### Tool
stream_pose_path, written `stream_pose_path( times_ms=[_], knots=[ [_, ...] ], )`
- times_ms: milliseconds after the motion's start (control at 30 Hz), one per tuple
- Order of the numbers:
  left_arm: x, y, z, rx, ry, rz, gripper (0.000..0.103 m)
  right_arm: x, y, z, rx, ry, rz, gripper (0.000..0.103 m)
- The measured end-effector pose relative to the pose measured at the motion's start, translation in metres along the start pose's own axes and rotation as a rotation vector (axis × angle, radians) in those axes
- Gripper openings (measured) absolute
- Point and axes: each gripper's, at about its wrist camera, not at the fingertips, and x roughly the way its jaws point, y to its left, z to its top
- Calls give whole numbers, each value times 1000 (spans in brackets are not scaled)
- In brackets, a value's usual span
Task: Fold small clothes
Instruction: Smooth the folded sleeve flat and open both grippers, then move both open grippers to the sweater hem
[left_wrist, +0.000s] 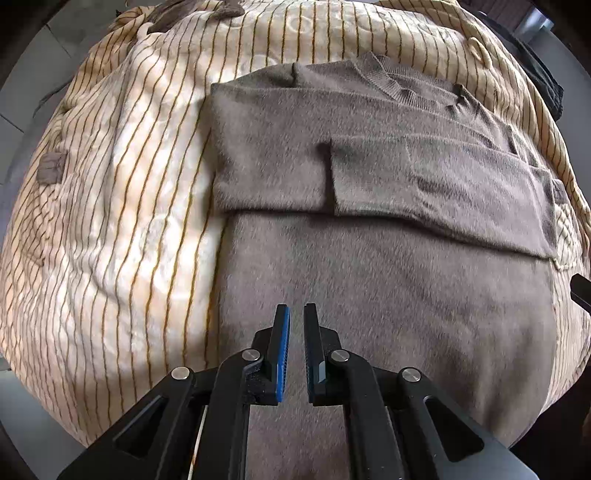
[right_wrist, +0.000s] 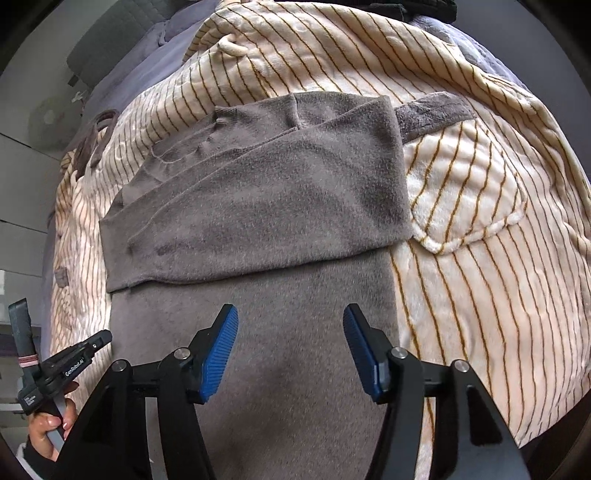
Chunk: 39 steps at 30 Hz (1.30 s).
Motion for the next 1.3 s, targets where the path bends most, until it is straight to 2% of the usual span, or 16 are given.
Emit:
stream_pose_path(
  times_ms=[33,67,100,167,300,367,467,633,667,800,967,1100,1200,1300],
  knots=[
    [-1,1,-2,0,1,3,9,-1,0,-2,2,0,-1,69],
    [-2,2,-4,-2,1,6,37,-1,1,-4,4,0,-1,70],
    [-4,3,-6,-6,4,13,100,-2,1,-5,5,-1,-1,70],
    [-11,6,-7,-27,-30,42,102,-4,2,-8,2,0,-4,70],
    [-17,6,-9,-15,-36,22,102,-6,5,-12,-7,-1,-7,72],
    [-21,7,-10,-1,-48,37,102,-6,6,-15,-8,3,-7,76],
    [-24,7,-11,13,-49,50,102,-9,9,-18,-18,-3,-7,77],
    [-27,11,-17,17,-43,41,102,-17,18,-22,-62,-43,-7,92],
    [-28,11,-18,20,-44,41,102,-19,20,-24,-70,-47,0,103],
    [-31,12,-23,27,-45,34,102,-17,26,-30,-89,-31,18,103],
    [-31,14,-28,44,-41,23,102,-10,24,-37,-46,33,65,103],
    [-28,18,-32,47,-40,37,102,-8,18,-42,-5,52,74,103],
    [-23,22,-36,51,-27,27,102,-7,9,-44,43,65,96,103],
    [-20,25,-43,68,-5,-19,102,-6,0,-48,84,82,121,103]
  ],
)
